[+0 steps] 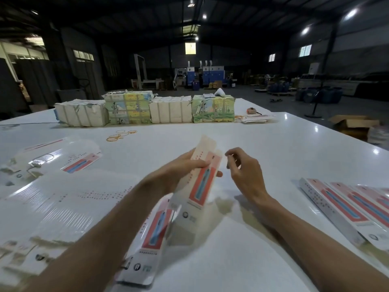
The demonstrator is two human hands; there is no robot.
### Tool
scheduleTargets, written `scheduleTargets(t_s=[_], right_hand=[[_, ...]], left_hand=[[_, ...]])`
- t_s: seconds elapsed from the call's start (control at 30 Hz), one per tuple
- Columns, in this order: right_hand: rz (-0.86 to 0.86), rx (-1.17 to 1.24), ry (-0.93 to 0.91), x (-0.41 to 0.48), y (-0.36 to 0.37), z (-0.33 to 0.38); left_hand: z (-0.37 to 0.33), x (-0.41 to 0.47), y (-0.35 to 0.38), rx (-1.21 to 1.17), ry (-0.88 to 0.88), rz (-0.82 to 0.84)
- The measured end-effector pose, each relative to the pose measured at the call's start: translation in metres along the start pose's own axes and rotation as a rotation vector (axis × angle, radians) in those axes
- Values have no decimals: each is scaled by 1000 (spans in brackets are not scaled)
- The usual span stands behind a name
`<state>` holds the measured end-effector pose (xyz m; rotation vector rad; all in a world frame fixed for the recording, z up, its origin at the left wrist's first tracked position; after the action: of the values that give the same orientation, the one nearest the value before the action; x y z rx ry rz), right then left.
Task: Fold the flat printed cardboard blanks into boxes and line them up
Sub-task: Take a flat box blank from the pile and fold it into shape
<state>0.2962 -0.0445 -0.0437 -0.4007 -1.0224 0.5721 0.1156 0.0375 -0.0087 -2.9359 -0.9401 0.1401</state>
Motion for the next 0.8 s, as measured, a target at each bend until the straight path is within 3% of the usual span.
scheduleTargets(t_s=[0.13, 0.3, 0.43, 0.6, 0.8], right_hand=[[-73, 33, -113, 4, -1, 0], [131, -193, -266, -2, 16, 7], [153, -164, -266, -3, 12, 13], [196, 20, -179, 2, 12, 14], [265, 248, 26, 13, 4, 10]], left_hand=[[42, 14, 15, -219, 49, 46], [62, 23, 14, -346, 129, -30], [61, 23, 14, -316, 177, -97], [65, 12, 18, -532, 50, 52], [62, 12, 18, -570, -8, 132]])
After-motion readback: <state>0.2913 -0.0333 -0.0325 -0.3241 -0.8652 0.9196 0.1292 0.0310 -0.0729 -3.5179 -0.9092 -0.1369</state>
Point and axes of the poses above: each hand's wrist, its own x-axis towards the middle knuckle, its own y-axis out of the palm, z = x × y, the point moved 3 cm from there along x, towards the middle knuckle, and after that the axes turned 13 degrees about -x, right-handed, at the moved point
